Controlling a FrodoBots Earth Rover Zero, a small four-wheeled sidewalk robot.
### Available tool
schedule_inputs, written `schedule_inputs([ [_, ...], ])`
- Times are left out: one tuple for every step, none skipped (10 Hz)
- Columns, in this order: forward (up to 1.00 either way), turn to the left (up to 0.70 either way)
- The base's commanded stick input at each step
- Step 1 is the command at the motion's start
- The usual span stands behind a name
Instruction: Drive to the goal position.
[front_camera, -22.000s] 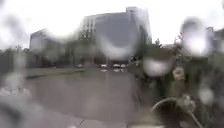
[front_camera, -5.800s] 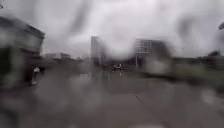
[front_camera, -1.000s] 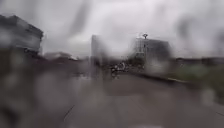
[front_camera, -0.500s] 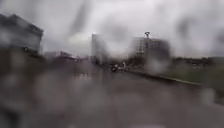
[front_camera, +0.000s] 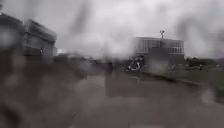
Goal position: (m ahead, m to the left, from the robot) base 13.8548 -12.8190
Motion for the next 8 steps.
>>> schedule_inputs([
  [1.0,0.03],
  [1.0,0.03],
  [1.0,0.03],
  [1.0,0.03],
  [1.0,0.03],
  [1.0,0.03],
  [1.0,0.03],
  [1.0,0.03],
])
